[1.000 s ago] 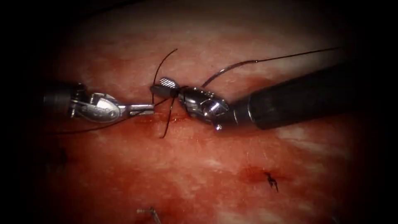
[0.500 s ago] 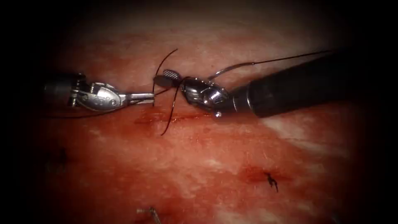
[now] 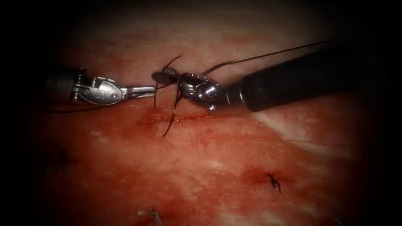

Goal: Wound Closure

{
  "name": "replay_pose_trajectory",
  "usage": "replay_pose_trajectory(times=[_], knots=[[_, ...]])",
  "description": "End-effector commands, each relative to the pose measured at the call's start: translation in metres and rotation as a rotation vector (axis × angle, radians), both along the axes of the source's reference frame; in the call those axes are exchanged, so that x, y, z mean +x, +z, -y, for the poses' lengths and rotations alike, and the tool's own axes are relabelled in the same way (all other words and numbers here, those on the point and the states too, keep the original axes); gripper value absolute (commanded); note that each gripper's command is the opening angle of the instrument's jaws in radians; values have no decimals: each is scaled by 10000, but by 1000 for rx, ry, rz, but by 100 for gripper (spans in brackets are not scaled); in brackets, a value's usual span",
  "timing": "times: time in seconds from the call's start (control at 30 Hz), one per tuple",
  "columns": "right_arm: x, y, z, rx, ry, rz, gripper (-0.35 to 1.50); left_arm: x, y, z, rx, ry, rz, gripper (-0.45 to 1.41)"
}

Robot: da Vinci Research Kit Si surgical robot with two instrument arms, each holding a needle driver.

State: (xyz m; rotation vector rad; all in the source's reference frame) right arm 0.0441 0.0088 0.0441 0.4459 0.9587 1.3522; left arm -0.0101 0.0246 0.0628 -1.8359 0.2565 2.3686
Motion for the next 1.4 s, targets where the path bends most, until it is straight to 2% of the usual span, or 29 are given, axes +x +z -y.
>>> replay_pose_trajectory(times=[0.03,0.17,0.2,0.4,0.47,0.5,0.77,0.93,1.13,1.4], knots=[[5,4,4,2,-3,1,31,-5,5,5,2,1,0,-45],[6,3,3,-4,5,-15,27,-5,4,7,2,1,0,-45],[6,2,1,0,12,-20,19,-5,4,7,2,1,-1,-45],[9,0,-4,-16,25,-31,7,-5,5,9,0,0,-2,-45],[9,-1,-5,-17,28,-32,-10,-5,5,9,0,1,-2,-45],[10,-1,-6,-16,24,-36,-35,-4,5,9,0,1,-1,-45],[13,-1,-6,-25,-12,-17,-35,-1,5,11,5,2,1,-45],[5,-11,0,-51,-37,-17,-35,7,4,10,12,-4,-7,-45],[-2,-43,6,-100,-49,-13,-35,25,9,2,34,-21,-22,-45],[8,-87,23,-173,-84,-2,-35,50,14,-26,59,-41,-46,-45]])
